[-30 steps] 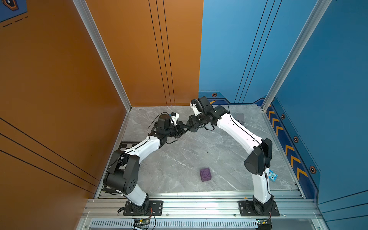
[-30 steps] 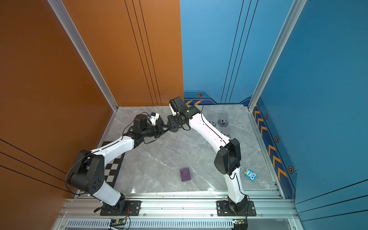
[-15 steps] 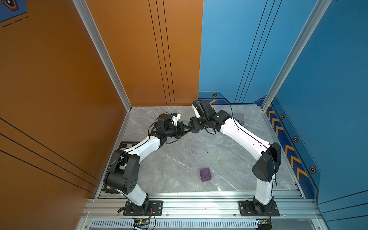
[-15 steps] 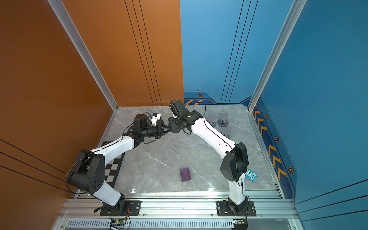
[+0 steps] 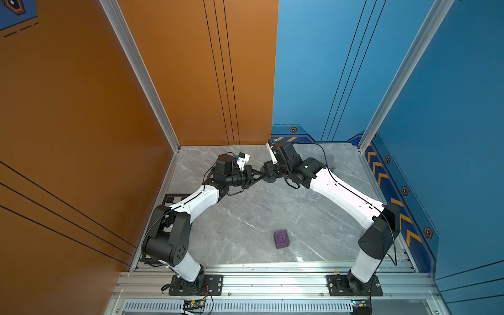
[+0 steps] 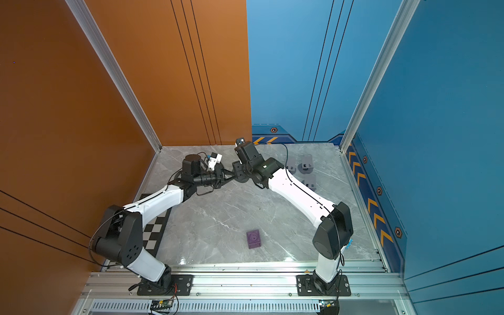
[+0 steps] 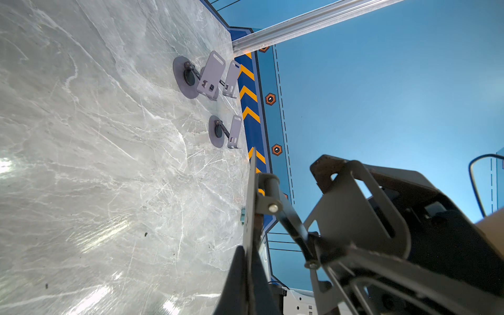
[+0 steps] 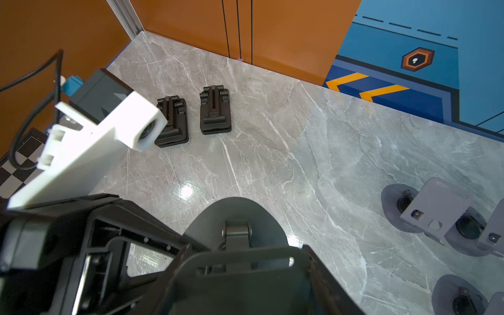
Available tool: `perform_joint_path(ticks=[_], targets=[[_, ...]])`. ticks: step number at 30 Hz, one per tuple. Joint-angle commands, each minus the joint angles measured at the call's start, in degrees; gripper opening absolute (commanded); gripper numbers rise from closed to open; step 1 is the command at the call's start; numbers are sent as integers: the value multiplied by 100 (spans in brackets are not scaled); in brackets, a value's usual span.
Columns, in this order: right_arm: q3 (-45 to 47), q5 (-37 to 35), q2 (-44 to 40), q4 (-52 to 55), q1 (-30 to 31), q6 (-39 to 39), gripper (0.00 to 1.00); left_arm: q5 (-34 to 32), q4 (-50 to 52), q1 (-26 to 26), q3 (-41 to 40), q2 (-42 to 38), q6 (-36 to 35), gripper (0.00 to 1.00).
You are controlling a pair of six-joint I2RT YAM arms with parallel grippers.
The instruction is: Open the phone stand
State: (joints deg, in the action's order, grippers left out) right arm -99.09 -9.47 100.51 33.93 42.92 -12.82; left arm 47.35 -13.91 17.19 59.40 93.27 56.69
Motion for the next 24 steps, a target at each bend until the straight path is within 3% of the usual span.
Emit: perform_joint_path(ticks=[1, 24], targets=[[-37, 30, -1368, 521, 321, 198, 35, -3059, 1239, -723, -248, 666, 573, 0], [8, -107, -1529, 162, 375, 348, 34, -3150, 1231, -744, -567, 728, 695, 0]])
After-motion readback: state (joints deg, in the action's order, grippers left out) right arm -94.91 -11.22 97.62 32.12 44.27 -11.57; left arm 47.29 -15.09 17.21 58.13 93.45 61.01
